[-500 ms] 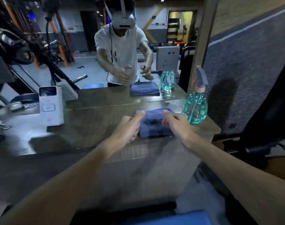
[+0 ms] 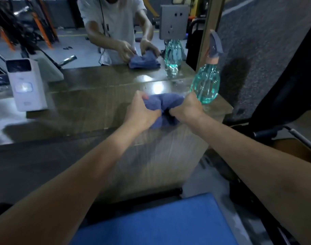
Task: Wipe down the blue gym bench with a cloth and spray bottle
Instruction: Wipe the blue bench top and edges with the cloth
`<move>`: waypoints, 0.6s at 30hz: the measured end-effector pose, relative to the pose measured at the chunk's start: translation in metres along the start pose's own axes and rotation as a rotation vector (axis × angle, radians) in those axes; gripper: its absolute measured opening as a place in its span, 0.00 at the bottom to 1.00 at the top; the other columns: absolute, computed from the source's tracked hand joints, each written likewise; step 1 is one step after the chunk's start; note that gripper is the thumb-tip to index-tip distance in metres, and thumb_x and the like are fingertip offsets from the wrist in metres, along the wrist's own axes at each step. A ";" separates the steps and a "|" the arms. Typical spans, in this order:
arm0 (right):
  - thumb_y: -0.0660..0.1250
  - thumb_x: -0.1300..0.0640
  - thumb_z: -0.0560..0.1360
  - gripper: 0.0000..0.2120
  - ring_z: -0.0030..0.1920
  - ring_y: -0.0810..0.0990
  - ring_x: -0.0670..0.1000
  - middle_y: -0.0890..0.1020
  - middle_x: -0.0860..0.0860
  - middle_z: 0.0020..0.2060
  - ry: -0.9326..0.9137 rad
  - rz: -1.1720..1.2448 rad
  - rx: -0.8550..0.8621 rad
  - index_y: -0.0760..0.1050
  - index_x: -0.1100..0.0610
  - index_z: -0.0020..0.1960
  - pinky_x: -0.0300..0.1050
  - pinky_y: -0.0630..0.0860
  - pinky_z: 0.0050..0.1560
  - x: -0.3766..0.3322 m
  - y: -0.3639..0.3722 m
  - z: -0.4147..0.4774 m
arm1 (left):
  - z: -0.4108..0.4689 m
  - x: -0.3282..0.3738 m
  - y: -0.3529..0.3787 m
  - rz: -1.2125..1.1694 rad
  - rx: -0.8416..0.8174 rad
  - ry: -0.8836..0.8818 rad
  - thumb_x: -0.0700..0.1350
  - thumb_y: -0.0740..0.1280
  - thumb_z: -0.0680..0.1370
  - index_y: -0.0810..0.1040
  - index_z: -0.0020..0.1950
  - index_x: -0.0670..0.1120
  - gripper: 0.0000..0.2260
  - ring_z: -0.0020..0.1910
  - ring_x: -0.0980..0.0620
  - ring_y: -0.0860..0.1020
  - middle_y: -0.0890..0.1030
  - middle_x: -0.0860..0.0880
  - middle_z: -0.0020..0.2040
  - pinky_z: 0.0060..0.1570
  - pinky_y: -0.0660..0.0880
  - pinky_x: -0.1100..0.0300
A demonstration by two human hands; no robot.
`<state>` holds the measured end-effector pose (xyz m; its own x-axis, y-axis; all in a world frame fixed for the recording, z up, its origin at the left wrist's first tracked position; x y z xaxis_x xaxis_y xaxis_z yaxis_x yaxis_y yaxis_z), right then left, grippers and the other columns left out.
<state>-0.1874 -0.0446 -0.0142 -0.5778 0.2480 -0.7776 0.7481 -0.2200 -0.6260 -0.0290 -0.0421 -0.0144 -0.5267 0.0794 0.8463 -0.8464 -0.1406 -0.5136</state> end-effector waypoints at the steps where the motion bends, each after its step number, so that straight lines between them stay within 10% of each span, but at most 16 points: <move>1: 0.73 0.60 0.68 0.21 0.52 0.80 0.56 0.80 0.58 0.51 -0.034 0.037 0.000 0.73 0.63 0.58 0.41 0.73 0.40 0.004 -0.007 -0.008 | -0.012 0.002 0.000 -0.086 0.021 -0.005 0.42 0.74 0.72 0.65 0.54 0.47 0.20 0.41 0.47 0.74 0.75 0.43 0.46 0.34 0.70 0.59; 6: 0.74 0.64 0.66 0.16 0.45 0.82 0.52 0.82 0.53 0.43 -0.164 0.391 -0.052 0.76 0.60 0.52 0.49 0.80 0.39 0.055 -0.042 -0.067 | -0.092 -0.005 0.027 -0.729 0.111 -0.210 0.39 0.75 0.73 0.66 0.62 0.41 0.23 0.48 0.47 0.82 0.78 0.40 0.55 0.44 0.80 0.51; 18: 0.73 0.70 0.70 0.21 0.45 0.81 0.45 0.81 0.55 0.49 0.080 0.641 -0.147 0.71 0.62 0.60 0.41 0.81 0.41 0.377 -0.025 -0.135 | -0.243 -0.136 0.267 -0.709 -0.180 -0.296 0.32 0.71 0.75 0.69 0.61 0.49 0.21 0.45 0.54 0.81 0.82 0.45 0.50 0.50 0.79 0.53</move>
<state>-0.3804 0.1816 -0.2838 0.0189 0.1816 -0.9832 0.9758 -0.2177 -0.0215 -0.2025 0.1494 -0.3011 0.1645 -0.1790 0.9700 -0.9856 0.0092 0.1689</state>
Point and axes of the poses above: each hand's wrist, its own z-axis towards the middle knuckle, its own y-axis out of the palm, x = y × z, the point moved 5 cm from there along z, towards the middle knuckle
